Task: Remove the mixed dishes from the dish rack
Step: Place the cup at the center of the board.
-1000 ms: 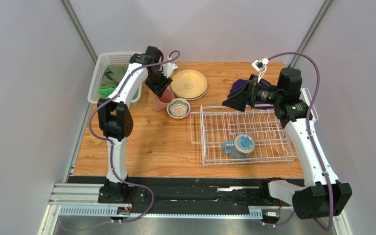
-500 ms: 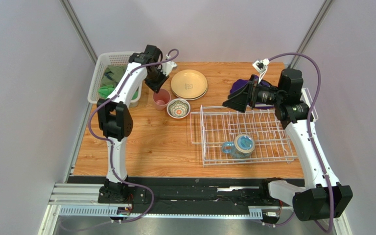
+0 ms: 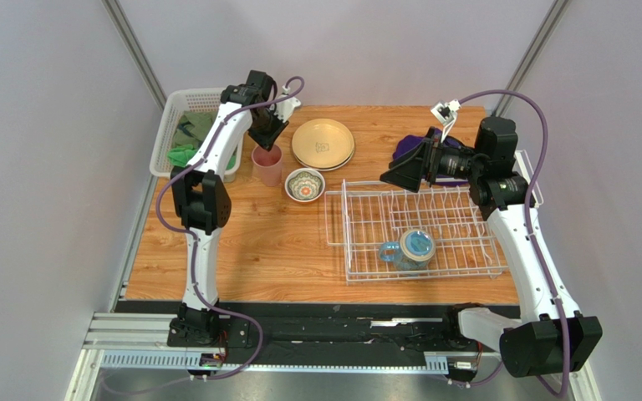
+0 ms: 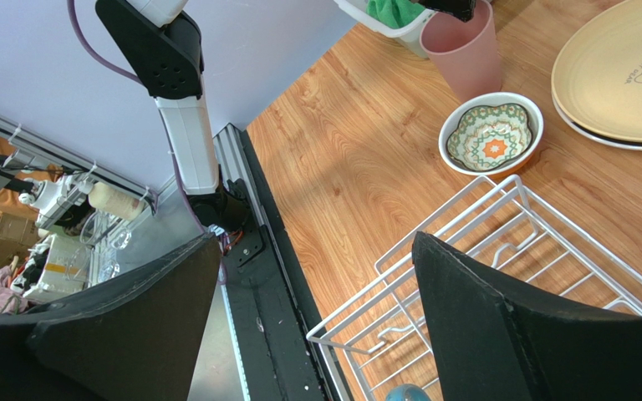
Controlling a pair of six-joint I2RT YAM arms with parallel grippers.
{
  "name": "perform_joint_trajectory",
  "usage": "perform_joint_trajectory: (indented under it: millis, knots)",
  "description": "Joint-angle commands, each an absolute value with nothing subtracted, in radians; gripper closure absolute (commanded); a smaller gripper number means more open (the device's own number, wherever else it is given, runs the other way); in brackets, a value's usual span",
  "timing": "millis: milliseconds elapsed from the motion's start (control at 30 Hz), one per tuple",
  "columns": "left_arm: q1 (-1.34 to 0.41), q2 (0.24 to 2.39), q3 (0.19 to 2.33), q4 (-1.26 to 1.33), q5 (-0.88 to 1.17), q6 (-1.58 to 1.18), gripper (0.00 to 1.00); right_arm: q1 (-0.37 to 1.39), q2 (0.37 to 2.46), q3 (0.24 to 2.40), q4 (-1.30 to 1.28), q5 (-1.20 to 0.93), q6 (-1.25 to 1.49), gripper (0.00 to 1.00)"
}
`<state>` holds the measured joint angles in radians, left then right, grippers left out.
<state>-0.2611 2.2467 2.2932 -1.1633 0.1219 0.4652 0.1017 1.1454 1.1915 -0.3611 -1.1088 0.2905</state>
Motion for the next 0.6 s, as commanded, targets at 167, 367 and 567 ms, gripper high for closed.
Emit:
perform_joint_trajectory:
  millis: [167, 367, 567]
  knots:
    - [-0.252, 2.22, 2.278, -1.151, 0.152, 0.445, 0.72, 0.103, 1.14, 1.189, -0.344, -1.117, 0.278, 0.11]
    - [-0.253, 2.204, 2.246, -1.147, 0.172, 0.437, 0.69, 0.103, 1.146, 1.233, -0.414, -1.083, 0.212, 0.11]
    - [-0.252, 2.145, 2.191, -1.123, 0.225, 0.425, 0.63, 0.103, 1.169, 1.321, -0.666, -0.89, 0.009, 0.11]
